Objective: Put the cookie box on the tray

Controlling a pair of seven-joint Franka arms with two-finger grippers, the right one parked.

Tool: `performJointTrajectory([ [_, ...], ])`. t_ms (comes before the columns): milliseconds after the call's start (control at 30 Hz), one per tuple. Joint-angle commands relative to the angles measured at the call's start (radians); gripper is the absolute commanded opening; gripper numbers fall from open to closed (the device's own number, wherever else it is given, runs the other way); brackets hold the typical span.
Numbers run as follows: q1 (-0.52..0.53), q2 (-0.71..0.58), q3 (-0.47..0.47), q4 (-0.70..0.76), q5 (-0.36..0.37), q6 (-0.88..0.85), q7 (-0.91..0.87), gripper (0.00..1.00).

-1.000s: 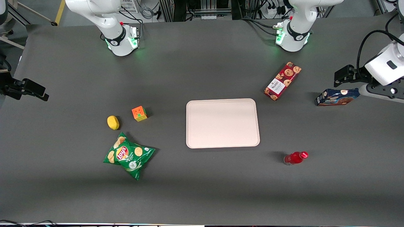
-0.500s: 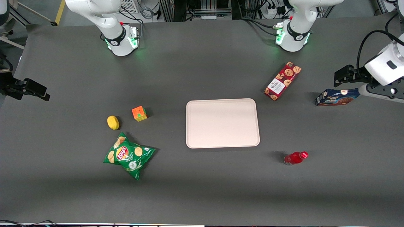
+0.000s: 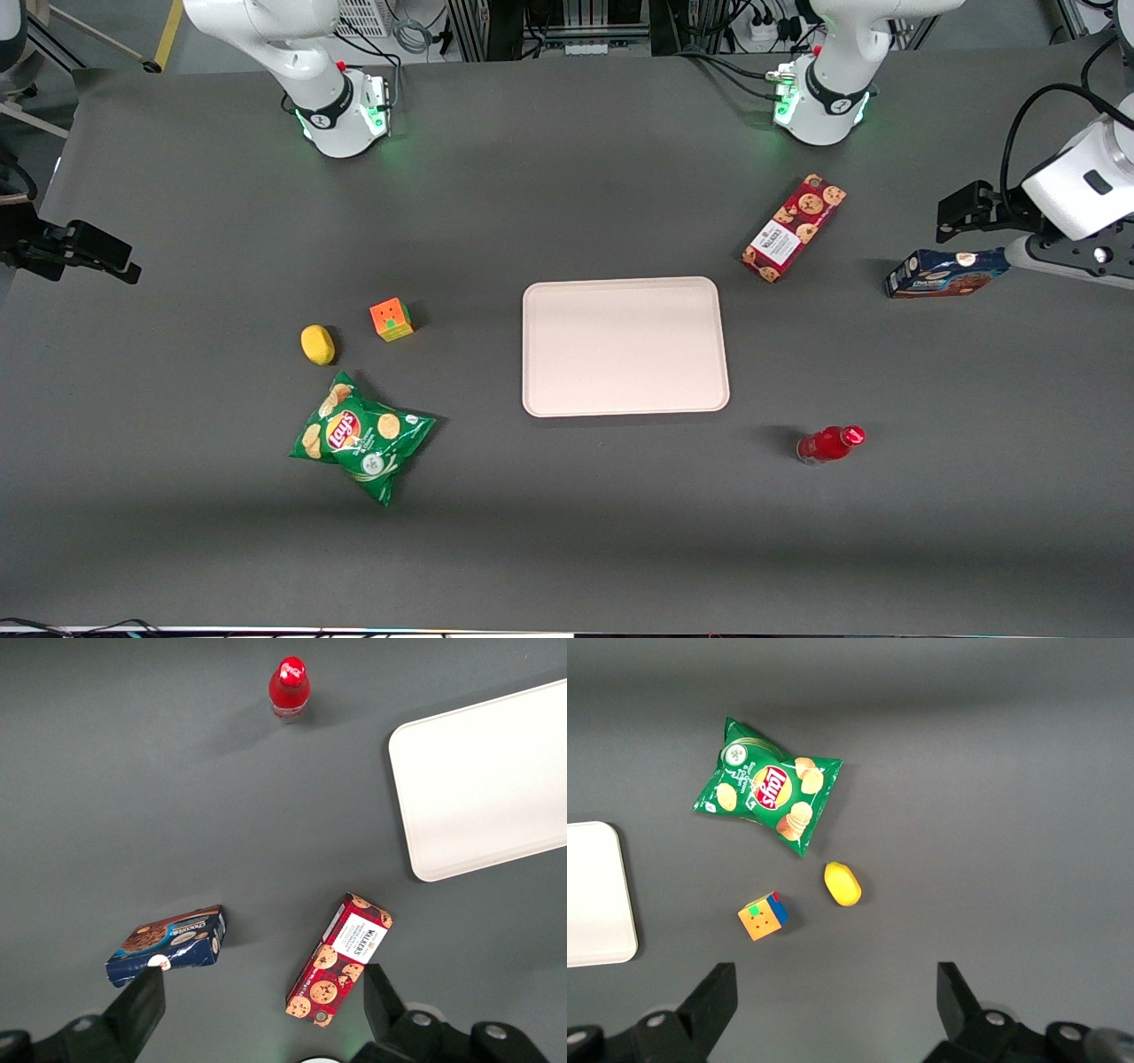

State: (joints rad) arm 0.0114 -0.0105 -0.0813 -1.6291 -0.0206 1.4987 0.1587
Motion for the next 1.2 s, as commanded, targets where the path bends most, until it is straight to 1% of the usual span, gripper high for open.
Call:
performJointTrajectory([
  [0, -0.002, -0.009, 0.001, -0.012, 0.004, -0.023, 0.01, 1.0],
  [267, -0.008, -0.012, -0.006, -0.012, 0.039, -0.068, 0.047, 1.0],
  [367, -0.011, -0.013, -0.012, -0.012, 0.076, -0.078, 0.126, 1.0],
  [467, -0.01, -0.011, -0.012, -0.012, 0.08, -0.077, 0.214, 1.0],
  [567, -0.01, -0.009, -0.012, -0.014, 0.091, -0.069, 0.352, 1.0],
  [733, -0.011, -0.014, -0.012, -0.017, 0.131, -0.063, 0.576, 1.0],
  [933, 0.001, -0.034, 0.001, -0.052, 0.14, -0.025, 0.827, 1.0],
  [1067, 0.002, -0.11, 0.046, -0.176, 0.151, 0.09, 1.011, 1.0],
  [1167, 0.004, -0.173, 0.055, -0.28, 0.159, 0.191, 1.172, 1.0],
])
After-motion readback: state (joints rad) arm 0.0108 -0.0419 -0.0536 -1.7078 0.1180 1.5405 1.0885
